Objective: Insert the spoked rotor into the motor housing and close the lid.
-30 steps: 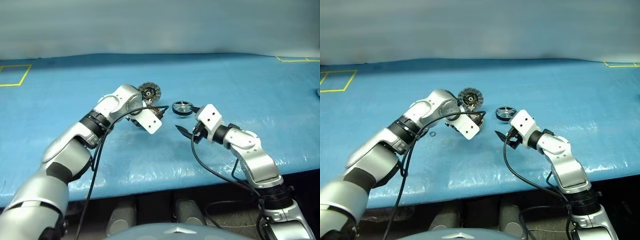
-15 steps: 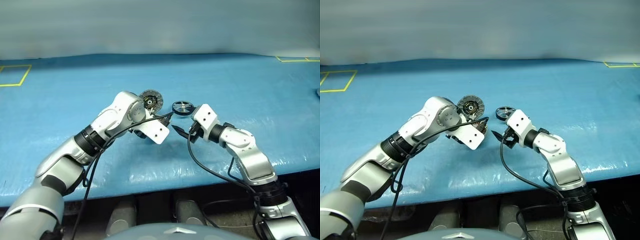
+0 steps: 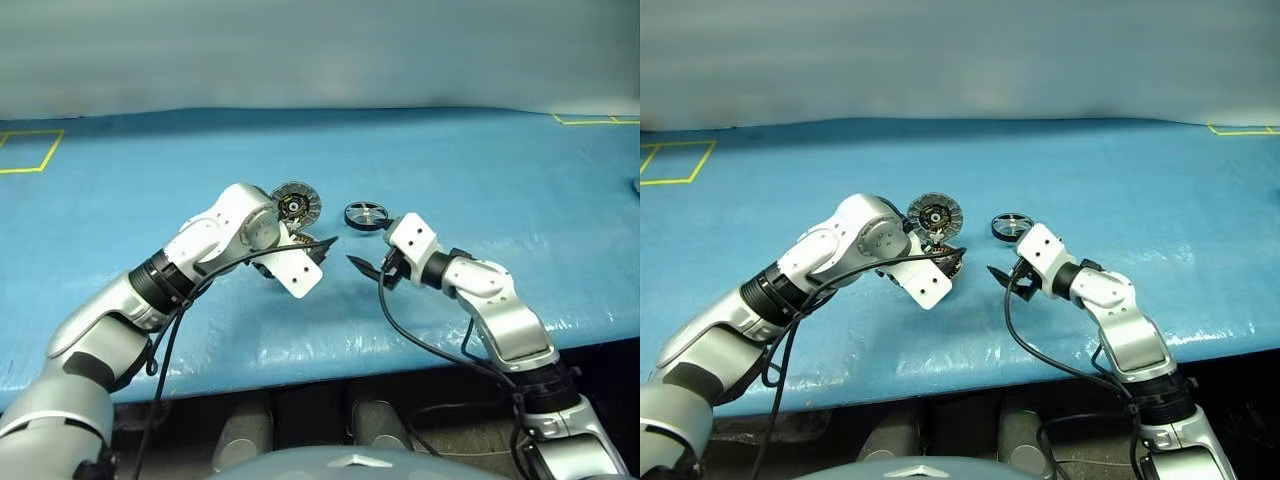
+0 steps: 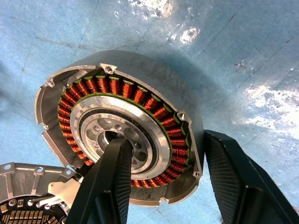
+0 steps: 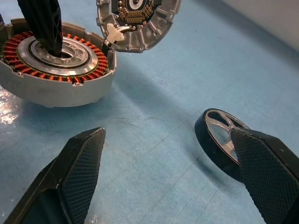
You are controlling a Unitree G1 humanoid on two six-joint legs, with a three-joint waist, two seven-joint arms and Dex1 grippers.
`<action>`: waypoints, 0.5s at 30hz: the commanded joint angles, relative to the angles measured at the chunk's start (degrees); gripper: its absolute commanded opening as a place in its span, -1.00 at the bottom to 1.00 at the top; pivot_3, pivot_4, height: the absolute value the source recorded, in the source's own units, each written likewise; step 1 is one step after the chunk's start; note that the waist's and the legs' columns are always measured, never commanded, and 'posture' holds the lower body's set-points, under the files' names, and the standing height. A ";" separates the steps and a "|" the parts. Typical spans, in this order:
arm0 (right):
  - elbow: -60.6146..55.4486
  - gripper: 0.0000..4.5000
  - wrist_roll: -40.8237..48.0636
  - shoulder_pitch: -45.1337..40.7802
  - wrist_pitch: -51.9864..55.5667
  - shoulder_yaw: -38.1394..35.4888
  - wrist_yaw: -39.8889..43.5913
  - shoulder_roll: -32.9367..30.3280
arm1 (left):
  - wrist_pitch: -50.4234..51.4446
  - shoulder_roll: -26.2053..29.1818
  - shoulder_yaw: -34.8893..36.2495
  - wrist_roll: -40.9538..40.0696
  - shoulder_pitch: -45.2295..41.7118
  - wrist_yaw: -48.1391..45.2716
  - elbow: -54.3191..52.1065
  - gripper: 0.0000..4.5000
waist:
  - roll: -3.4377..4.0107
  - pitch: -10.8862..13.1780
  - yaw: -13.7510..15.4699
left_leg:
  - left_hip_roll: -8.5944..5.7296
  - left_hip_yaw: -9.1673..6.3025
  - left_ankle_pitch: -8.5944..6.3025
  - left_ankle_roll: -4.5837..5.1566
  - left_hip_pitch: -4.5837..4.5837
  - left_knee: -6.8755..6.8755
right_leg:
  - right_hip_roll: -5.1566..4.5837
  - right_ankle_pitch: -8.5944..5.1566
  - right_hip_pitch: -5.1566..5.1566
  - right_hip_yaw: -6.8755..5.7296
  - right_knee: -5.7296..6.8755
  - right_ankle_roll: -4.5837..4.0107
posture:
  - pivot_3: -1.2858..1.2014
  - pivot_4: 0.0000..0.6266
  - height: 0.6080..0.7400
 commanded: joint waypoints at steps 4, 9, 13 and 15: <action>-1.96 1.00 0.04 -0.51 -1.02 -0.53 0.00 -0.03 | 0.96 -0.46 1.12 -0.30 0.69 -0.91 -2.09 -0.09 | 0.00 0.00 -0.02 | 0.00 0.00 0.00 0.00 0.01 0.01 | 0.00 -0.01 0.00 0.01 0.04 0.00 | 0.03 -0.52 1.00; -1.66 1.00 -0.12 -0.90 -1.28 -0.20 0.02 0.21 | 1.03 -0.68 1.38 -0.63 0.89 -1.27 -2.17 -0.09 | 0.00 0.00 0.03 | 0.00 0.02 0.00 0.00 0.03 0.02 | 0.00 -0.01 0.00 0.02 0.07 0.00 | 0.03 -0.52 1.00; -1.45 1.00 -0.36 -1.16 -1.58 0.05 0.09 0.46 | -0.32 -0.72 1.40 -0.98 0.82 -0.71 -1.80 0.24 | 0.00 0.00 0.03 | 0.00 0.03 0.00 0.00 0.05 0.03 | 0.00 -0.01 0.01 0.04 0.08 0.00 | 0.03 -0.52 1.00; -1.36 1.00 -0.43 -1.28 -1.67 0.10 0.15 0.55 | 0.24 -1.00 1.68 -1.02 1.19 -0.43 -2.02 0.53 | 0.00 0.00 0.02 | 0.00 0.04 0.00 0.00 0.07 0.02 | 0.00 -0.01 0.02 0.05 0.09 0.00 | 0.03 -0.52 1.00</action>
